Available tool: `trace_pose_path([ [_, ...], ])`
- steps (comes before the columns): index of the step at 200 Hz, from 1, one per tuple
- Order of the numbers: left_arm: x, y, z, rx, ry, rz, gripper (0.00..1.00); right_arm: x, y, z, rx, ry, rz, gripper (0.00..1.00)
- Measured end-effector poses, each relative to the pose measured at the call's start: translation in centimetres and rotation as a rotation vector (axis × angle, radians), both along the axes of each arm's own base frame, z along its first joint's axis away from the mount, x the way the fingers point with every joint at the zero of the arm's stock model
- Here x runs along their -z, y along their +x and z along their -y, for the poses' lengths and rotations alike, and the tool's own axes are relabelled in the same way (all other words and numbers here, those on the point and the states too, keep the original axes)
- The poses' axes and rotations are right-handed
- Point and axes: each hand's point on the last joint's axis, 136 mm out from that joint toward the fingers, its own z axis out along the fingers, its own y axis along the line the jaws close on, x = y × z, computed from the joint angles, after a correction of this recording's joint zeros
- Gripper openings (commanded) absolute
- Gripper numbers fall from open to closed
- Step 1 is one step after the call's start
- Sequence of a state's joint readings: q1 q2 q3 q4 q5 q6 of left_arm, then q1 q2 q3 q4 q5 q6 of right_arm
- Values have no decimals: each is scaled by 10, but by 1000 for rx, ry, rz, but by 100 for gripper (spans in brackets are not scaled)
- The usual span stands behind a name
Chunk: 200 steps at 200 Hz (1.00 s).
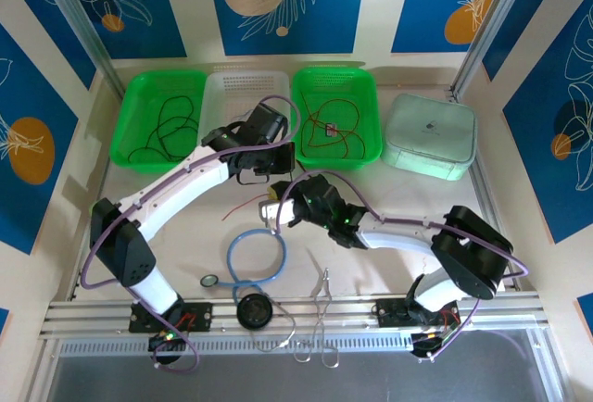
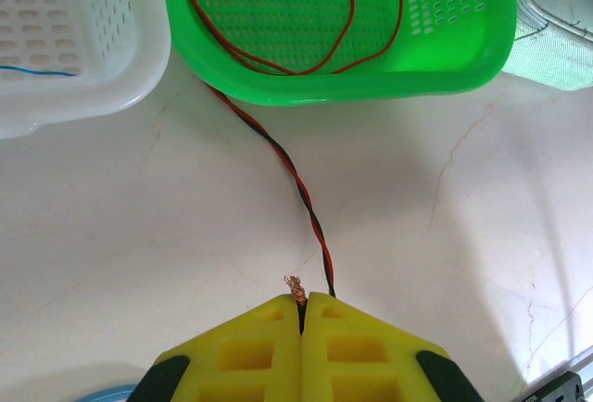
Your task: Untangle the cables
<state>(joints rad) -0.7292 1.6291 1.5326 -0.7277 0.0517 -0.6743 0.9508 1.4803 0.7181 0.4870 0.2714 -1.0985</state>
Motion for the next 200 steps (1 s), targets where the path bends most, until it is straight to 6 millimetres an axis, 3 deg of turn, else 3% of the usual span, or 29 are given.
trace_pose_path([
  [22, -1, -1, -1, 2, 6, -2, 0, -10, -10, -3, -16, 11, 10, 0],
  [66, -18, 6, -4, -6, -12, 24, 0, -62, -35, 19, -31, 114, 88, 0],
  [112, -67, 26, -14, -25, -67, 83, 0, -113, -47, 61, 38, 230, 117, 0],
  [137, -82, 42, -20, -40, -85, 100, 0, -150, -29, 90, 141, 357, 32, 0],
  [165, -78, 55, -26, -55, -78, 85, 0, -194, 1, 127, 271, 551, -68, 0],
  [200, -79, 60, -34, -59, -71, 80, 0, -211, 35, 164, 417, 730, -198, 0],
])
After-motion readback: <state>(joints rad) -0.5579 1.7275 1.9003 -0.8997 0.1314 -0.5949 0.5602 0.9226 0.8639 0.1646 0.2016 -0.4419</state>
